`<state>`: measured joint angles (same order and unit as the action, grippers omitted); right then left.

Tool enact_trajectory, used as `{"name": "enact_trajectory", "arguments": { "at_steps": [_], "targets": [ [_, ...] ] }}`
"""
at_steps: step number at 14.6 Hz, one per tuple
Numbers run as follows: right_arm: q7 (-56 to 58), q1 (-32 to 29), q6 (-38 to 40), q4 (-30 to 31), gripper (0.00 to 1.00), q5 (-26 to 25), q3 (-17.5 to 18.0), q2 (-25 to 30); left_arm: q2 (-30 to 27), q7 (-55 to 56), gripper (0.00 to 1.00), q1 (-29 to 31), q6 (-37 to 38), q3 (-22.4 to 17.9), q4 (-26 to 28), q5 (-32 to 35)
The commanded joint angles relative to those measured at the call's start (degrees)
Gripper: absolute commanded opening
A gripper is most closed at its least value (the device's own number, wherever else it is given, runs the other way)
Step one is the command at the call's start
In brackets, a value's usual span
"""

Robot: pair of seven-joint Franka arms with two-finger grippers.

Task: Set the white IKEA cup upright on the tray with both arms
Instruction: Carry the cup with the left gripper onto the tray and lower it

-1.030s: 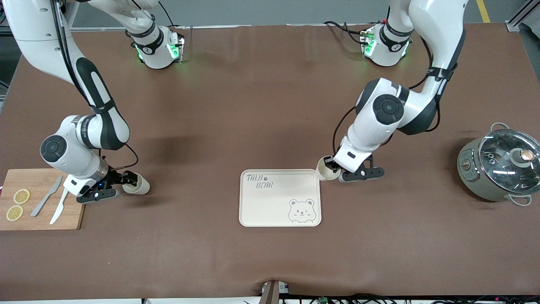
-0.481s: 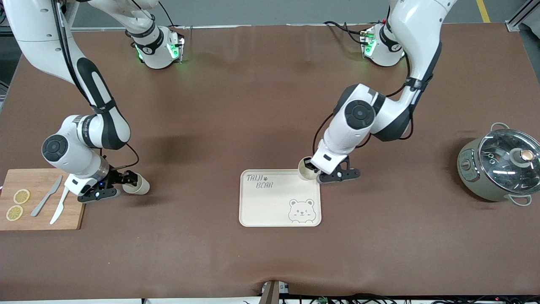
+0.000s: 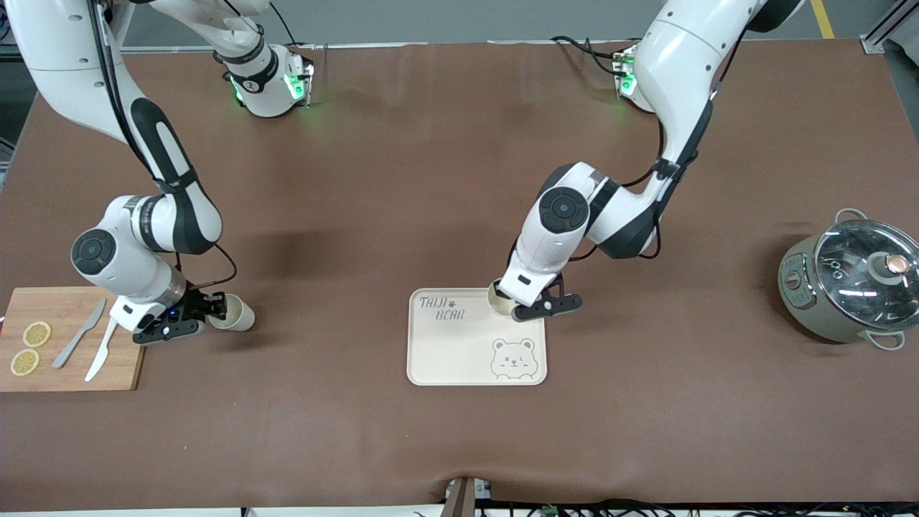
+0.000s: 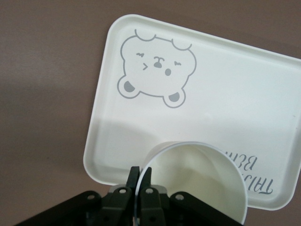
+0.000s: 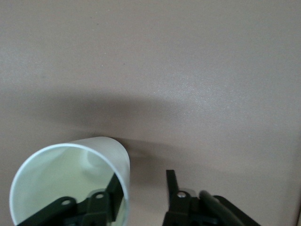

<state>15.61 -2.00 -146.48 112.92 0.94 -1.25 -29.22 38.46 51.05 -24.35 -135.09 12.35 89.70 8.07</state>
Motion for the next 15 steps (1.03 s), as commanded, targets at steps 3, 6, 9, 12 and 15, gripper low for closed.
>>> {"name": "enact_trajectory", "arguments": {
  "at_steps": [3, 6, 9, 12, 15],
  "targets": [
    [0.1, 0.2, -0.1, -0.4, 0.07, 0.4, -0.1, 0.1, 3.0, 1.5, 0.0, -1.4, -3.7, -0.7, -3.0, 1.5],
    [0.0, 0.3, 0.1, -0.8, 0.0, 0.5, -0.1, 0.1, 5.1, 1.5, 0.0, -3.8, -7.5, -2.9, -3.1, 1.5],
    [0.0, 0.3, 0.8, -1.1, 0.0, 0.5, 0.0, 0.1, 6.9, 2.1, 0.0, -6.3, -11.0, -5.7, -3.1, 1.4],
    [0.0, 0.3, 4.4, -3.5, 0.0, 0.6, 0.0, 0.1, 7.9, 2.3, 0.0, -6.4, -13.0, -5.8, -3.1, 1.5],
    [-2.1, 0.6, 10.1, -6.9, 0.0, 0.6, 0.5, 0.3, 7.9, 2.4, 0.0, -6.4, -13.1, -5.8, -3.0, 1.7]
  ]
}}
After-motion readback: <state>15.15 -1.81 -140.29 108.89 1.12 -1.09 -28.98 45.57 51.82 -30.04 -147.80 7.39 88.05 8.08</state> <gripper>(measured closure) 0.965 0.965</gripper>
